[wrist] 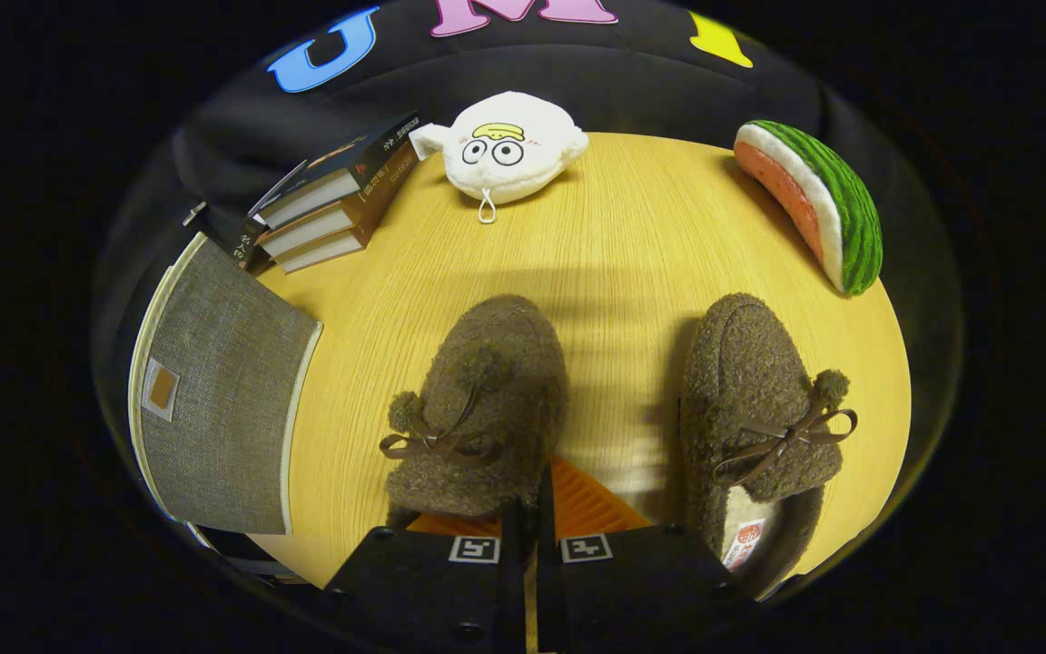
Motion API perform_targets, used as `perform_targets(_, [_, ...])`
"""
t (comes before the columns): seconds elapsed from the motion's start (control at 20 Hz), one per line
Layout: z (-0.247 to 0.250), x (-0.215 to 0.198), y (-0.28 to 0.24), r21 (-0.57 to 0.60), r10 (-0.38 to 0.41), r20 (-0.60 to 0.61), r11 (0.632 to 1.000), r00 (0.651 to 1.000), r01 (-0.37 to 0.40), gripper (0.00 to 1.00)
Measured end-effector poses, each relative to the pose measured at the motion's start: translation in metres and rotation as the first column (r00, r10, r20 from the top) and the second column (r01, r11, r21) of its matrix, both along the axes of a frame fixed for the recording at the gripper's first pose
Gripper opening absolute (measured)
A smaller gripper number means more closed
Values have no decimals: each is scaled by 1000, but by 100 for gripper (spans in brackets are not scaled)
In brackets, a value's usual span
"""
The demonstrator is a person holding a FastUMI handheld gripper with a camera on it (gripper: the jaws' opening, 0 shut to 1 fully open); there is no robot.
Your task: Open the storage box then place both shoes into the box .Put the left shoe in first, then the right shoe, with the right side of both shoes facing outward in a uniform manner.
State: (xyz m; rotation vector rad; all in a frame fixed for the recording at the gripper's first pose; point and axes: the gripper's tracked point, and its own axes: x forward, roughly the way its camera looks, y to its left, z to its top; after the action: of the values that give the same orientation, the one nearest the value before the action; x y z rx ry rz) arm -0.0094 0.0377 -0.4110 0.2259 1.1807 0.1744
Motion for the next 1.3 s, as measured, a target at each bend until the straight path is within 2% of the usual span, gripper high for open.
perform_targets(0.05, [-1, -1, 1, -1, 7, -3, 1000, 1000, -7, 6])
perform_targets(0.4, [21, 3, 1, 16, -41, 4, 999, 999, 41, 5])
perform_targets(0.6, [66, 9, 8, 40, -60, 67, 998, 996, 58, 5])
perform_targets(0.95, [160, 15, 38, 168, -152, 146, 978, 978, 127, 5])
perform_targets(1.3, [230, 18, 74, 309, -243, 160, 933, 957, 186, 5])
